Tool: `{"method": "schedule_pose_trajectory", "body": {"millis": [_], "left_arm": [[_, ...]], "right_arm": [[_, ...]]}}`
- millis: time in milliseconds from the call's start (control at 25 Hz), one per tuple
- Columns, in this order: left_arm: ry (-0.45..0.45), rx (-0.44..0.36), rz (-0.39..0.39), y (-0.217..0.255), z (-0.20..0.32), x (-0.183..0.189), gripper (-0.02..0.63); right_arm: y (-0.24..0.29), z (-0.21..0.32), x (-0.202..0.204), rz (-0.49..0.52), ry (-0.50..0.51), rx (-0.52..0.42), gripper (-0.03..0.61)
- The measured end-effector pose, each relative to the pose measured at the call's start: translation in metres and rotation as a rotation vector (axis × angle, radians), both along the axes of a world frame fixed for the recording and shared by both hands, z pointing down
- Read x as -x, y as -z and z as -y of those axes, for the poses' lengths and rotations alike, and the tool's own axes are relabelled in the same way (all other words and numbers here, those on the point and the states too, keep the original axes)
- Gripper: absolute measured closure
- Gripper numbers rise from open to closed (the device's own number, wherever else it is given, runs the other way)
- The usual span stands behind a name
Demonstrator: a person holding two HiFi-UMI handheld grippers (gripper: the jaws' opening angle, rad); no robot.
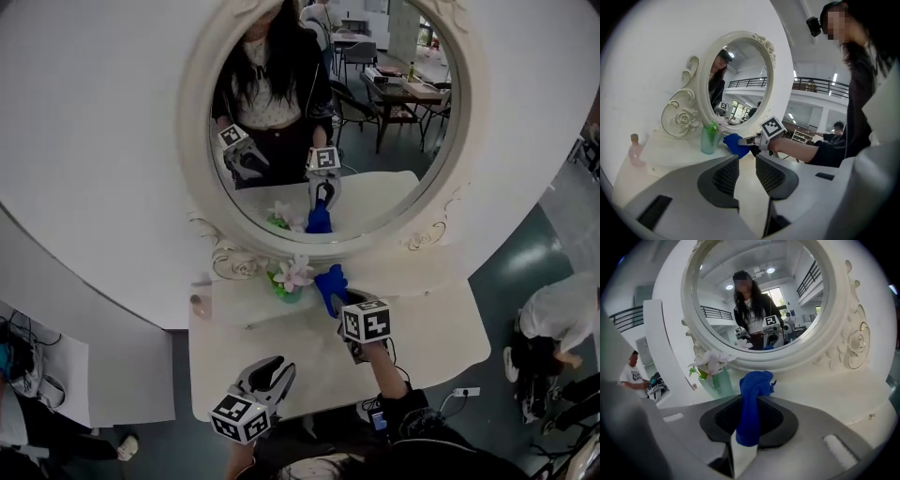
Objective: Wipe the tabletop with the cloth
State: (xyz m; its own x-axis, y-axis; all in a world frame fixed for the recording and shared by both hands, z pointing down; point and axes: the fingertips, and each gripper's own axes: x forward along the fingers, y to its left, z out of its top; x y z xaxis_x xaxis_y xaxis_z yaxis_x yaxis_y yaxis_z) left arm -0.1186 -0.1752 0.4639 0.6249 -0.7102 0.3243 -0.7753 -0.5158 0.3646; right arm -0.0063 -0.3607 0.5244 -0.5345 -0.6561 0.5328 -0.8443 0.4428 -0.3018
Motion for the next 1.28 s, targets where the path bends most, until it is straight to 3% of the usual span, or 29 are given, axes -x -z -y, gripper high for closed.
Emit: {"method": "schedule_pose_trajectory", "body": {"millis": [200, 440, 640, 1040, 1280], "left_arm": [[0.057, 0.024, 0.037, -0.005, -0.002, -0.022, 0.503], [0.12, 0.003, 0.066, 0.004, 0.007, -0.03, 0.503], [0.118, 0.0, 0.066, 0.005, 0.011, -0.052, 0.503], [0.026, -0.008, 0.046, 0.005, 0.019, -0.112, 0.503], [0.017, -0.009, 0.048, 0.006, 0.021, -0.121, 0.503]], "right_arm": [[-0.015, 0.012, 0.014, -0.002, 0.133, 0.018, 0.49], [-0.04, 0.023, -0.01, -0.167, 0.205, -0.005, 0.491], [-0.041, 0.034, -0.06, -0.16, 0.153, -0.009, 0.491], [-0.04, 0.058, -0.217, -0.297, -0.035, -0.011, 0.491], [-0.043, 0.07, -0.301, -0.355, -0.132, -0.013, 0.491]]}}
